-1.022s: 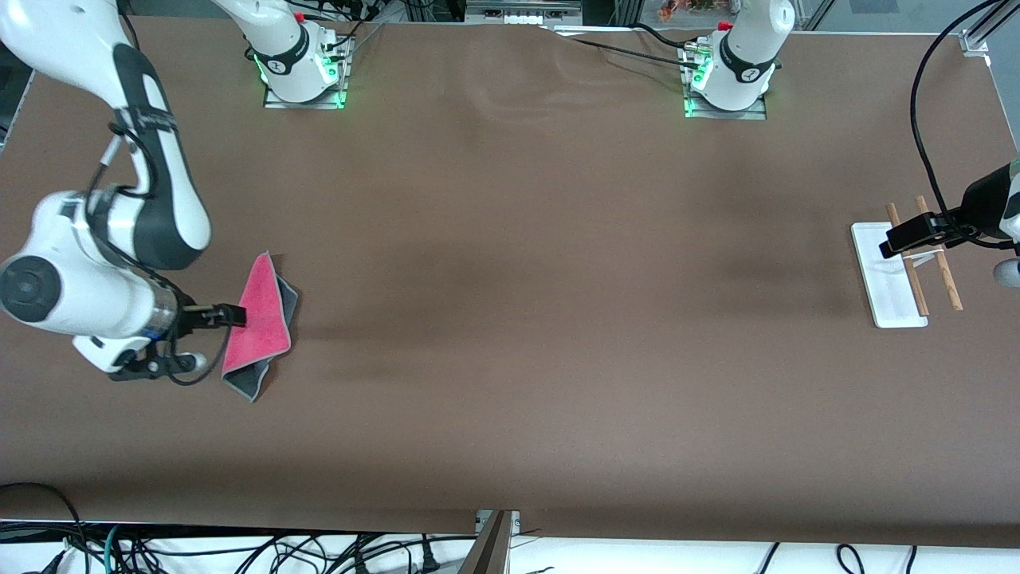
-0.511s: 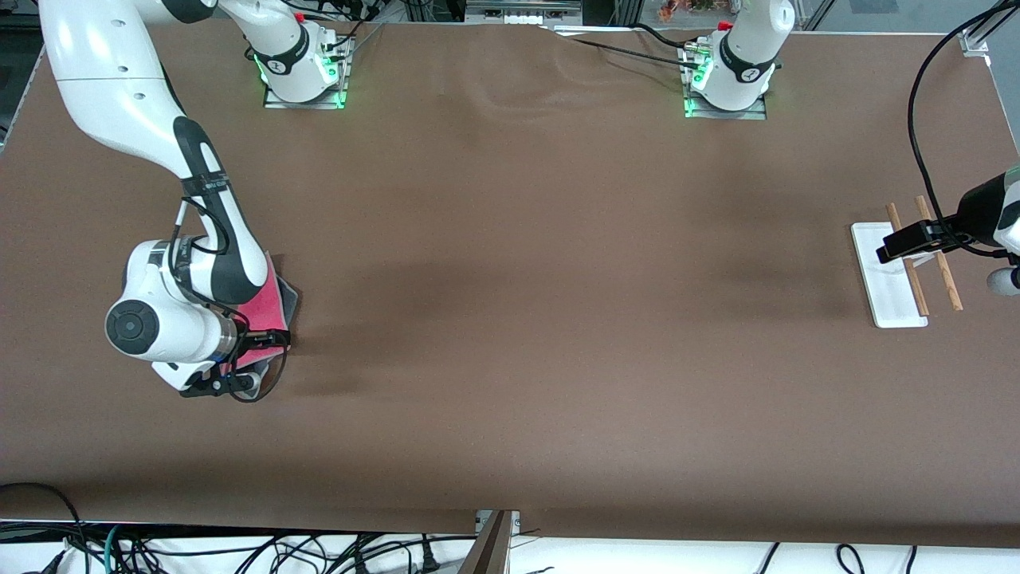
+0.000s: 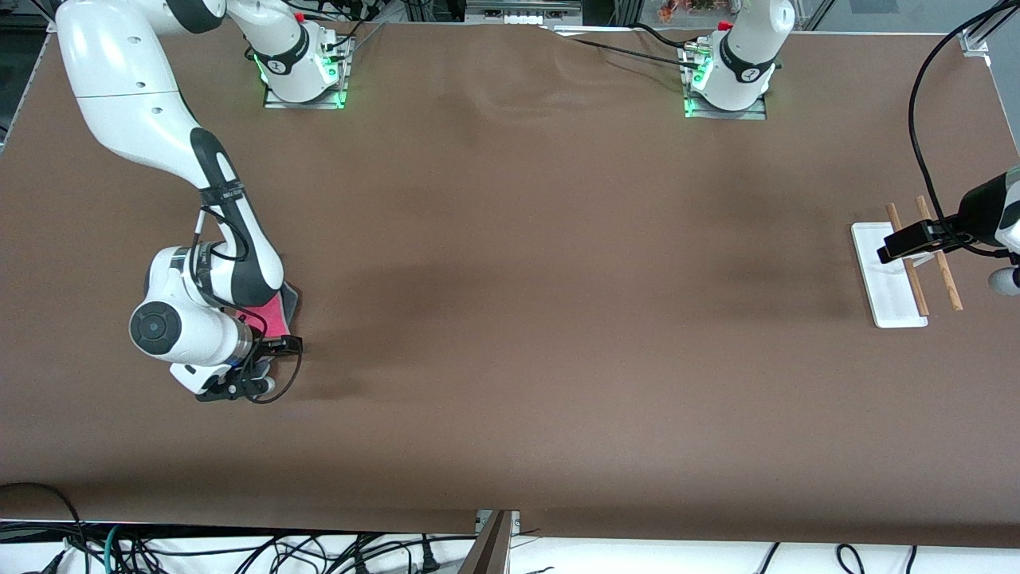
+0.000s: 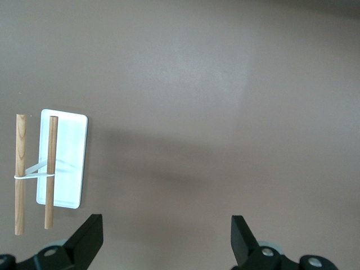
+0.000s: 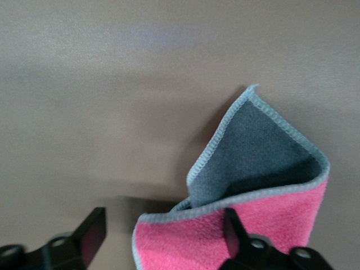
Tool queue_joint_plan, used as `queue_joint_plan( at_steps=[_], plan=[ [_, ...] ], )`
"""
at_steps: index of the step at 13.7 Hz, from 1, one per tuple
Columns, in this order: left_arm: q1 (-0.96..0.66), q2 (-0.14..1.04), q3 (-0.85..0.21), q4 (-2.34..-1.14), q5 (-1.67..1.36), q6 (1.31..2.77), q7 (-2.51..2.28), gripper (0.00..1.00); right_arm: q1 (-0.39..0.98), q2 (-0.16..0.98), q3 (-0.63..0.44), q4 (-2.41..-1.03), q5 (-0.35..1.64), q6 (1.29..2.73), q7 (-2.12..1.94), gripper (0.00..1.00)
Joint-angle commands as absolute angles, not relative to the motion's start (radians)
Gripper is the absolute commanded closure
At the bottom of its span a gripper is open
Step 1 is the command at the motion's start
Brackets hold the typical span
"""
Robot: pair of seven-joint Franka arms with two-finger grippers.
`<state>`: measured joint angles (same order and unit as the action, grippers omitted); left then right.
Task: Pass towel and hang on rack
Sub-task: 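Close the right gripper on the towel corner and lift it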
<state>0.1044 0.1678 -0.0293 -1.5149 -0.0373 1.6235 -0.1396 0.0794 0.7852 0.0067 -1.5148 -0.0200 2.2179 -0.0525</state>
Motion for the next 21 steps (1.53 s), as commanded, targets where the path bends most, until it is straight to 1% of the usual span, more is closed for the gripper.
queue_joint_plan(
  at_steps=[1,2,4,6,7,9,10,13,16,17,18,21],
  plan=[
    [0.112,0.187,-0.031,-1.482,-0.046,1.606,-0.141,0.0,0.08,0.793,0.008,-1.502,-0.029,2.218,-0.043,0.45],
    [0.12,0.192,-0.031,-1.482,-0.049,1.609,-0.152,0.0,0.08,0.793,0.008,-1.503,-0.029,2.217,-0.044,0.54],
    [0.124,0.192,-0.031,-1.482,-0.048,1.615,-0.167,0.0,0.08,0.792,0.008,-1.502,-0.029,2.214,-0.046,0.66],
    [0.126,0.192,-0.031,-1.489,-0.046,1.615,-0.16,0.0,0.081,0.787,0.008,-1.502,-0.029,2.207,-0.048,0.82],
    [0.126,0.192,-0.031,-1.489,-0.043,1.614,-0.158,0.0,0.081,0.785,0.008,-1.5,-0.028,2.201,-0.049,0.85],
    [0.126,0.19,-0.032,-1.494,-0.032,1.612,-0.103,0.0,0.081,0.776,0.008,-1.499,-0.029,2.183,-0.051,0.85],
    [0.127,0.192,-0.031,-1.496,-0.032,1.611,-0.033,0.0,0.081,0.77,0.008,-1.488,-0.029,2.159,-0.054,0.87],
    [0.143,0.192,-0.032,-1.496,-0.037,1.608,-0.002,0.0,0.086,0.77,0.018,-1.401,-0.028,2.021,-0.058,0.95],
    [0.144,0.192,-0.032,-1.494,-0.037,1.606,-0.003,0.0,0.089,0.767,0.044,-1.33,-0.026,1.903,-0.057,0.96],
    [0.144,0.192,-0.032,-1.493,-0.038,1.606,-0.003,0.0,0.089,0.758,0.055,-1.31,-0.026,1.869,-0.058,0.97],
    [0.144,0.192,-0.032,-1.493,-0.038,1.606,-0.003,0.0,0.089,0.753,0.069,-1.299,-0.025,1.847,-0.054,0.99],
    [0.144,0.192,-0.031,-1.493,-0.041,1.606,-0.005,0.0,0.089,0.726,0.112,-1.281,-0.025,1.833,-0.046,1.0]
  ],
)
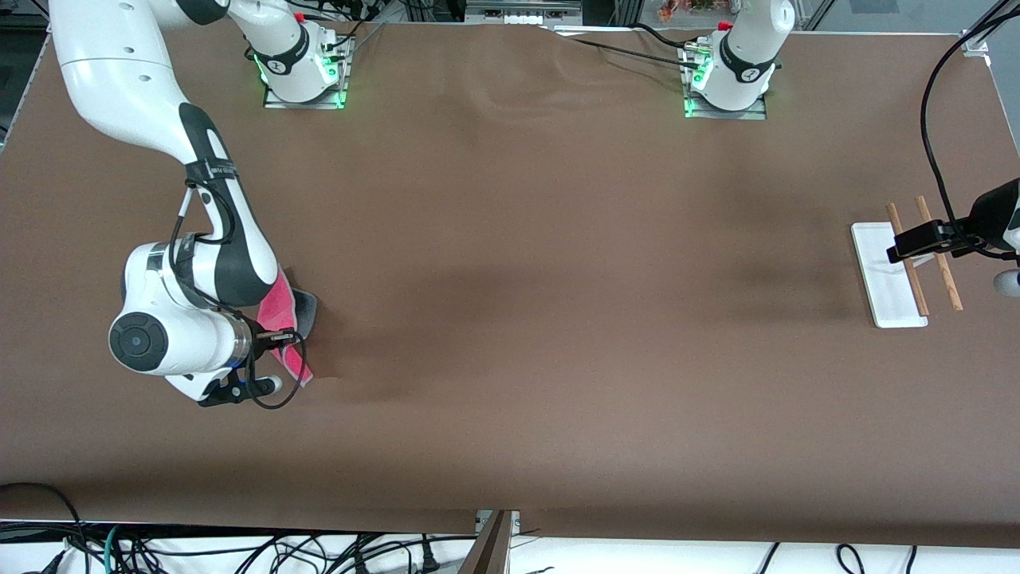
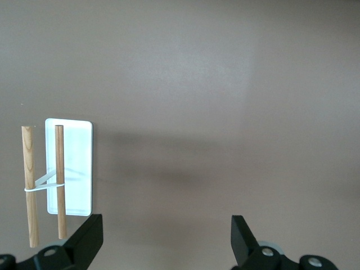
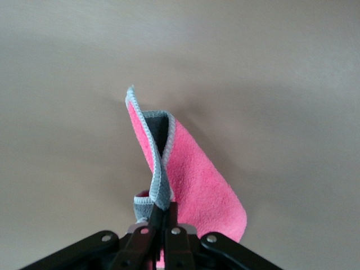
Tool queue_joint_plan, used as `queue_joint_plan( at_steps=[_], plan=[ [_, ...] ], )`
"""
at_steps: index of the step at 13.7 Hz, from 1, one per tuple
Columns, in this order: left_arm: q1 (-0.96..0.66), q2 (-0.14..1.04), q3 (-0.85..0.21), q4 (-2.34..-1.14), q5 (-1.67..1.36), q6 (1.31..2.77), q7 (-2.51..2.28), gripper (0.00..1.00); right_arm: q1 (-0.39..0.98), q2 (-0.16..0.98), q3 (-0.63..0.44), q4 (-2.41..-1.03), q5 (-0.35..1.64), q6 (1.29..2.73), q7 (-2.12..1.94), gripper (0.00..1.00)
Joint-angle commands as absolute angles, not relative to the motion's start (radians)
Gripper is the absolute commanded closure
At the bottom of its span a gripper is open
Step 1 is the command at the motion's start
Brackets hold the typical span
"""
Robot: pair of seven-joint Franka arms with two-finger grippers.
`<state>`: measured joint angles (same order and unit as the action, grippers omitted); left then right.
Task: Pass towel and hang on rack
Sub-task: 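Close the right gripper on the towel corner and lift it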
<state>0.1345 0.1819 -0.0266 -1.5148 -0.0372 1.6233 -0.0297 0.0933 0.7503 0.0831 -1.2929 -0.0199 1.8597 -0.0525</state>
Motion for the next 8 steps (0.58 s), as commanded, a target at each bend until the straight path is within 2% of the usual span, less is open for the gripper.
queue_joint_plan(
  at_steps=[1,5,8],
  plan=[
    [0.144,0.192,-0.032,-1.493,-0.044,1.606,-0.009,0.0,0.089,0.71,0.132,-1.281,-0.022,1.833,-0.04,1.0],
    [0.144,0.192,-0.032,-1.493,-0.046,1.606,-0.029,0.0,0.109,0.689,0.202,-1.275,-0.023,1.835,0.128,1.0],
    [0.146,0.192,-0.032,-1.493,-0.046,1.606,-0.029,0.0,0.178,0.689,0.216,-1.218,-0.025,1.835,0.288,1.0]
  ],
)
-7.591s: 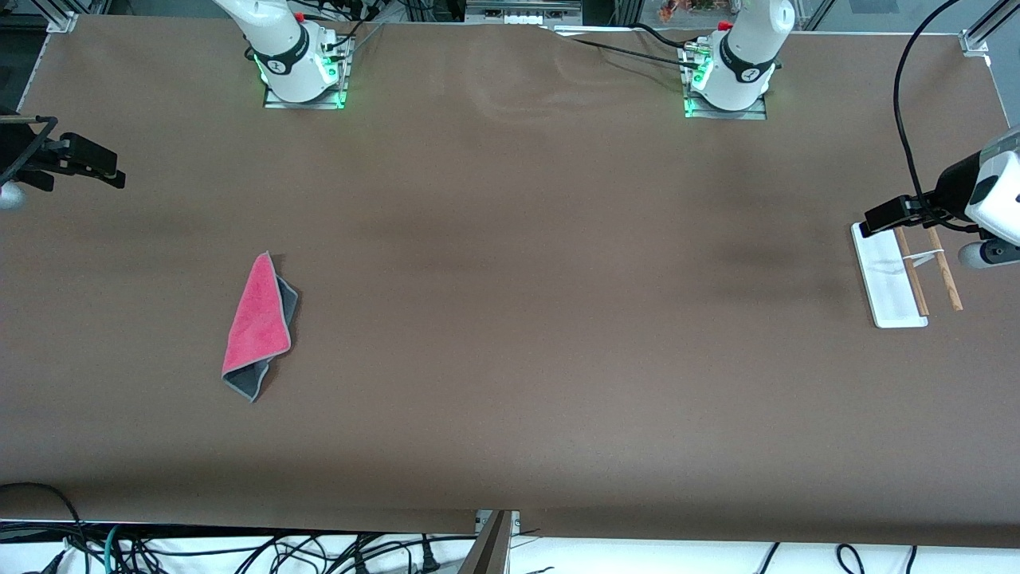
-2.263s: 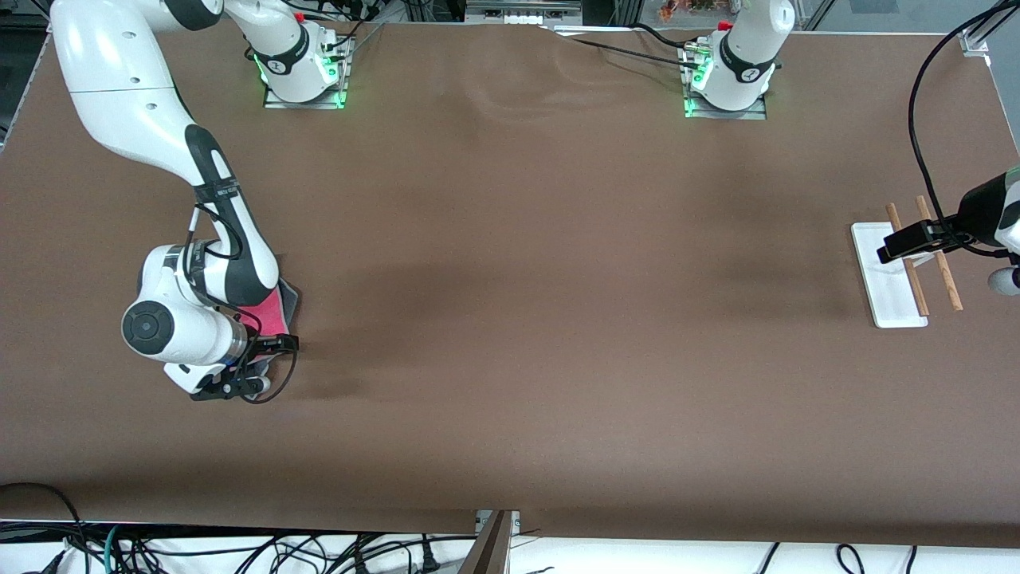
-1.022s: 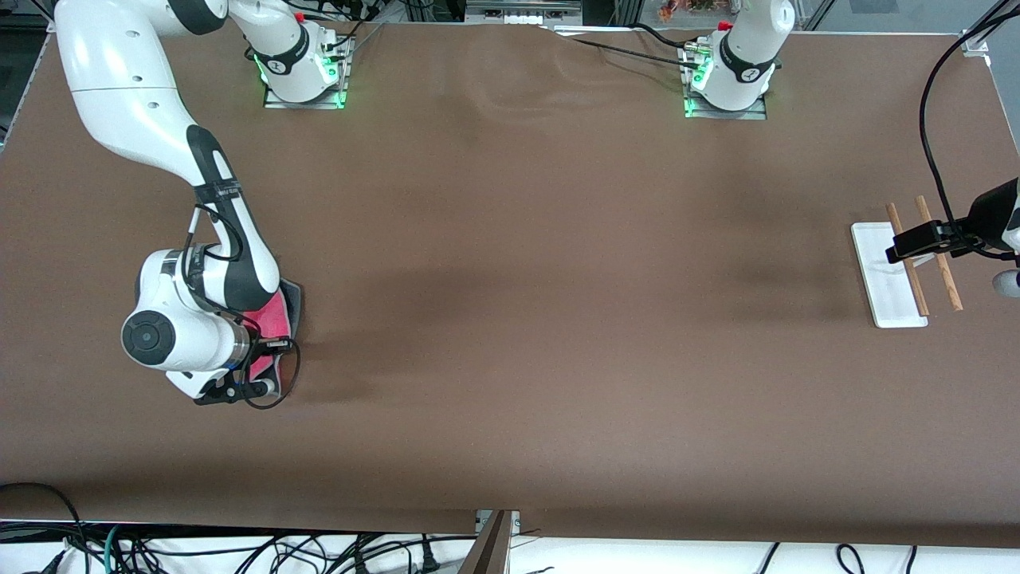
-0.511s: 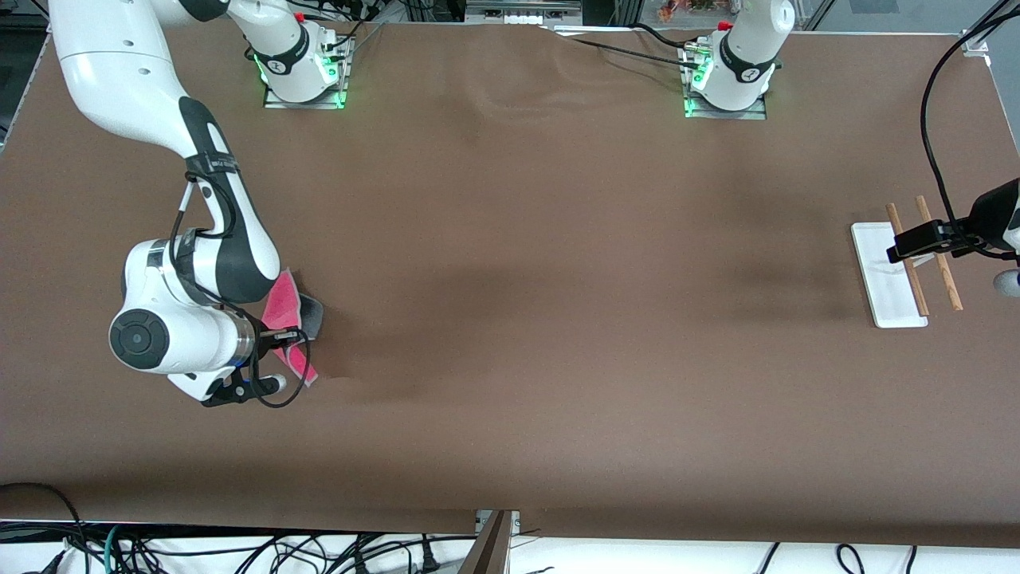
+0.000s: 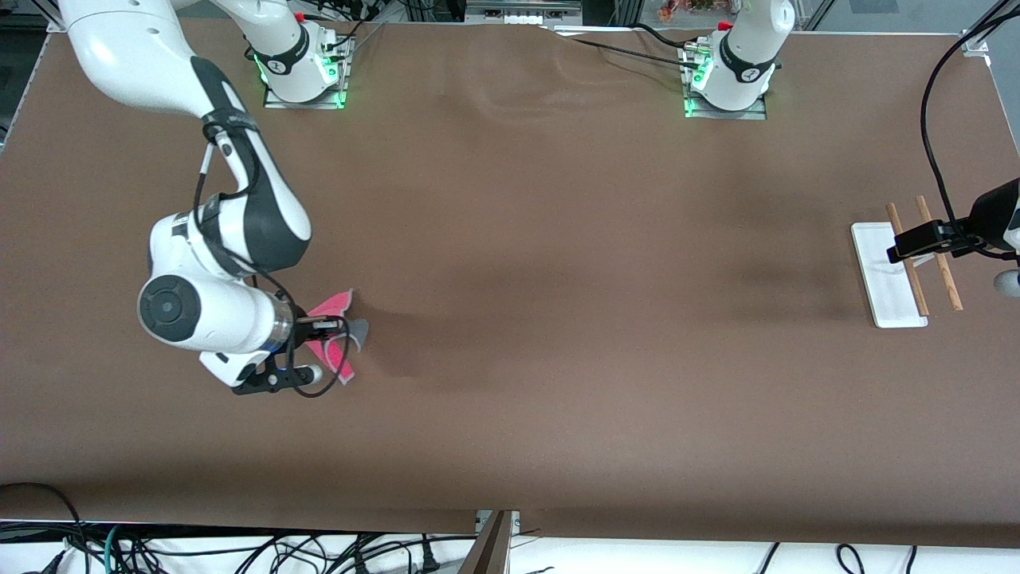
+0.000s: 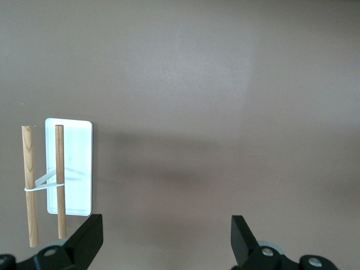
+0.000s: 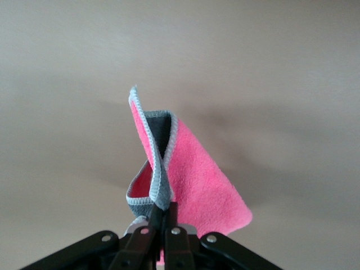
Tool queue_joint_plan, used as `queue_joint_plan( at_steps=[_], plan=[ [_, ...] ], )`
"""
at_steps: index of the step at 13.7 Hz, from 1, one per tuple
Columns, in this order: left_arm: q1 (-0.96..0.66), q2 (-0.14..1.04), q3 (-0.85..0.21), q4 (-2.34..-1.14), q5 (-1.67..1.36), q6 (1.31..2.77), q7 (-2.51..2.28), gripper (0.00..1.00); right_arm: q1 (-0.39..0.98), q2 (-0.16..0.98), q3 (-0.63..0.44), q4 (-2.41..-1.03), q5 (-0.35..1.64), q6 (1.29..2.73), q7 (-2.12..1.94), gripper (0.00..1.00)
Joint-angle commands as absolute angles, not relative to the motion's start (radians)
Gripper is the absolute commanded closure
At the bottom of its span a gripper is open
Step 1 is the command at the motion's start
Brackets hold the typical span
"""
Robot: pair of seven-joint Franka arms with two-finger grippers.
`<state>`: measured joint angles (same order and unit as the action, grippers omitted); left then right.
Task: Pass towel and hang on rack
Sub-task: 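Carry the towel toward mid-table while the left gripper approaches it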
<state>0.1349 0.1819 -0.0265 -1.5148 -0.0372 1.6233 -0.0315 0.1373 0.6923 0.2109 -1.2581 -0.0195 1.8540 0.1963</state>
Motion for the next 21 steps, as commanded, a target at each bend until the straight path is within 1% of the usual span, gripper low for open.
queue_joint_plan(
  at_steps=[1,9,11,13,15,16,17,20,21],
  plan=[
    [0.146,0.192,-0.032,-1.493,-0.046,1.606,-0.029,0.0,0.204,0.689,0.216,-1.204,-0.025,1.839,0.342,1.0],
    [0.135,0.215,-0.038,-1.497,-0.038,1.598,-0.015,0.0,0.385,0.69,0.229,-1.083,-0.021,1.856,0.595,1.0],
    [0.118,0.221,-0.046,-1.497,-0.051,1.513,-0.034,0.0,0.426,0.69,0.229,-1.077,-0.021,1.871,0.644,1.0],
    [0.101,0.221,-0.063,-1.5,-0.102,1.502,-0.028,0.0,0.465,0.69,0.23,-1.077,-0.021,1.928,0.711,1.0],
    [0.104,0.219,-0.066,-1.564,-0.271,1.519,0.003,0.0,0.491,0.69,0.238,-1.077,-0.021,1.985,0.729,1.0],
    [0.101,0.227,-0.067,-1.58,-0.311,1.537,0.049,0.0,0.492,0.69,0.25,-1.077,-0.021,1.988,0.732,1.0],
    [0.097,0.232,-0.074,-1.619,-0.334,1.57,0.107,0.0,0.494,0.689,0.258,-1.077,-0.021,1.987,0.732,1.0],
    [0.094,0.232,-0.133,-1.73,-0.44,1.666,0.173,0.02,0.495,0.689,0.322,-1.075,-0.021,1.999,0.849,1.0],
    [0.095,0.233,-0.179,-1.75,-0.448,1.71,0.214,0.02,0.494,0.689,0.336,-1.071,-0.021,2.023,0.873,1.0]
  ],
)
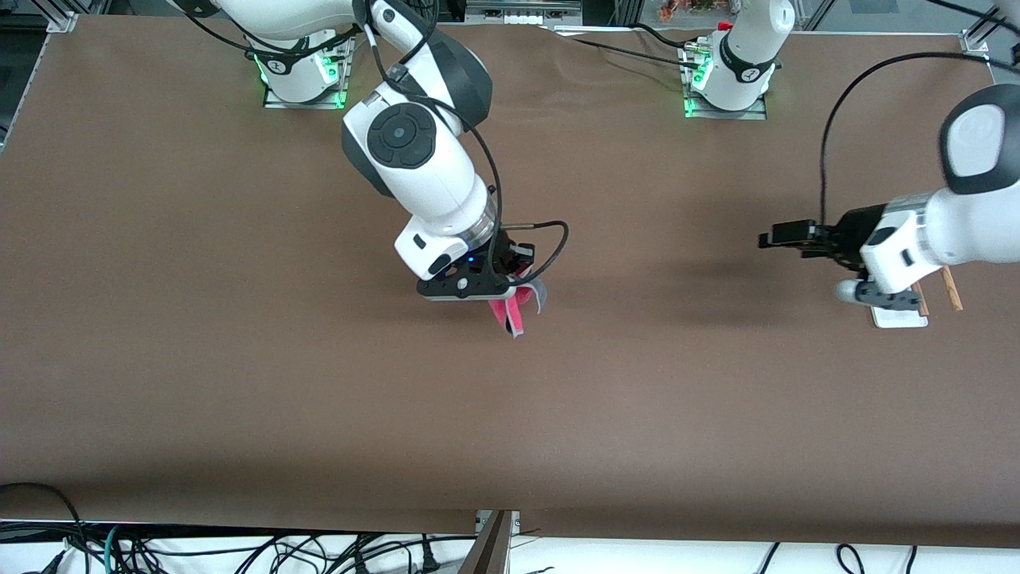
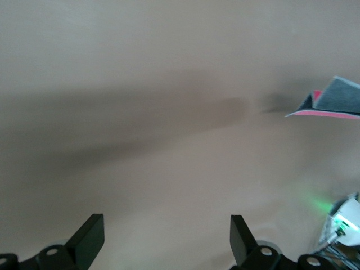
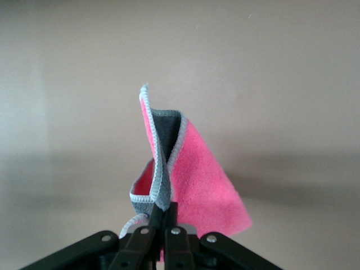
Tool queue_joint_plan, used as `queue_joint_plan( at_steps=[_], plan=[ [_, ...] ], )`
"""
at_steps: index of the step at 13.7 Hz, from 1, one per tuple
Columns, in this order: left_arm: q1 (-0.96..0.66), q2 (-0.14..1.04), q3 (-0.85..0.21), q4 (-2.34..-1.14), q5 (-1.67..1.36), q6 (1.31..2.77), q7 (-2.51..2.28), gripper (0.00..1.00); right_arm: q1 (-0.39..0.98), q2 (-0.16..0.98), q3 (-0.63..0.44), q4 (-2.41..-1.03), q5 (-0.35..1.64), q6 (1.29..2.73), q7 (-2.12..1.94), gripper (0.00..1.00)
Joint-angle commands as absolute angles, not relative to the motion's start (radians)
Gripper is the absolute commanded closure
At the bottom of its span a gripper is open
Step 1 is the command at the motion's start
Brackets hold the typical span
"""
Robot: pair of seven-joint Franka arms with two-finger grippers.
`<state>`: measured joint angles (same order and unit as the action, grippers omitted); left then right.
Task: Pass towel and hang on rack
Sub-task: 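Carry the towel toward mid-table while the left gripper approaches it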
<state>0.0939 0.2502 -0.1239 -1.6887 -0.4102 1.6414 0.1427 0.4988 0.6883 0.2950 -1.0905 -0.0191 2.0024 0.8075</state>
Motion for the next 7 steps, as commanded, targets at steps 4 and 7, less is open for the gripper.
queue_joint_plan(
  at_steps=[4,7],
  plan=[
    [0.094,0.299,-0.332,-1.773,-0.499,1.871,0.294,0.06,0.495,0.689,0.371,-1.063,-0.021,2.037,0.888,1.0],
    [0.094,0.34,-0.42,-1.775,-0.5,1.959,0.402,0.06,0.495,0.687,0.393,-1.062,-0.02,2.048,0.917,1.0]
  ],
)
